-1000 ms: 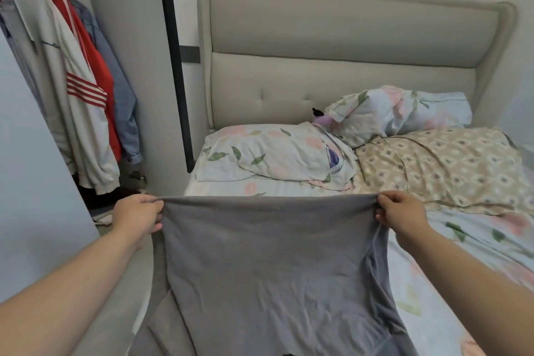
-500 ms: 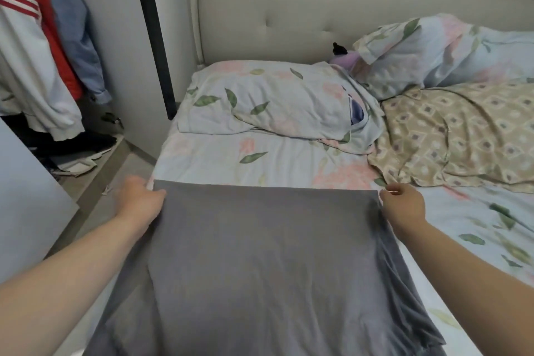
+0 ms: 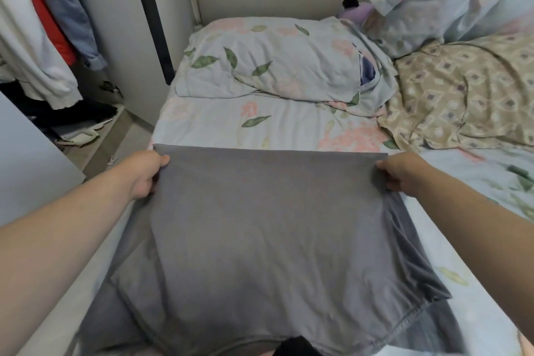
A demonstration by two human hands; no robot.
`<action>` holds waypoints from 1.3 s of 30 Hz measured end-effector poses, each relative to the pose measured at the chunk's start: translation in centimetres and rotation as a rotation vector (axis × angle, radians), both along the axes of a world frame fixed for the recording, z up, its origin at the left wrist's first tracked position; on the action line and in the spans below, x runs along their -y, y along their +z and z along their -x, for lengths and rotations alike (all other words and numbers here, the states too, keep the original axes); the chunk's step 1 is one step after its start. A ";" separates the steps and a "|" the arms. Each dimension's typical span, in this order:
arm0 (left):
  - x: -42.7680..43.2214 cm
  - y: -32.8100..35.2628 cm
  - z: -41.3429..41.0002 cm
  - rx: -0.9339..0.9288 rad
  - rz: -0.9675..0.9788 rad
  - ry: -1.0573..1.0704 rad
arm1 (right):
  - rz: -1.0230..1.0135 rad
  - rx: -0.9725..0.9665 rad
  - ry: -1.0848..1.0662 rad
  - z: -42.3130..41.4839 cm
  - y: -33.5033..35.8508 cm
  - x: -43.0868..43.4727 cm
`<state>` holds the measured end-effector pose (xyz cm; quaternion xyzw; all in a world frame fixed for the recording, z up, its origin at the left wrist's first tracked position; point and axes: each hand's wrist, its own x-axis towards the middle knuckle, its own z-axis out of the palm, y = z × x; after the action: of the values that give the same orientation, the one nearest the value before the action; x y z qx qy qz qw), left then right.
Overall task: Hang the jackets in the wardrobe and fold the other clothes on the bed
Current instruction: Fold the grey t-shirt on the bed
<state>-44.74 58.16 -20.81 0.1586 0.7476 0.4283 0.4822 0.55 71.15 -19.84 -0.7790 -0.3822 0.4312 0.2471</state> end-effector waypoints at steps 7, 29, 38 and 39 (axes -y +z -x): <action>-2.0 -0.3 0.1 -0.075 -0.090 0.097 | -0.091 -0.089 -0.144 1.2 -1.0 -1.3; 16.8 0.0 -1.5 0.047 0.109 0.034 | 0.038 -0.085 0.050 -6.4 -0.6 17.6; 18.9 -2.3 -3.5 -1.227 0.123 -0.381 | -0.019 0.448 0.242 -6.5 -0.4 19.9; 18.4 -2.2 -4.2 -1.284 0.057 -0.421 | -0.036 0.385 0.208 -6.5 -0.6 20.1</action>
<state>-40.58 39.79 -22.98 0.5110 0.8500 0.1263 0.0197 7.04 51.05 -20.39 -0.7989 -0.5082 0.2908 0.1376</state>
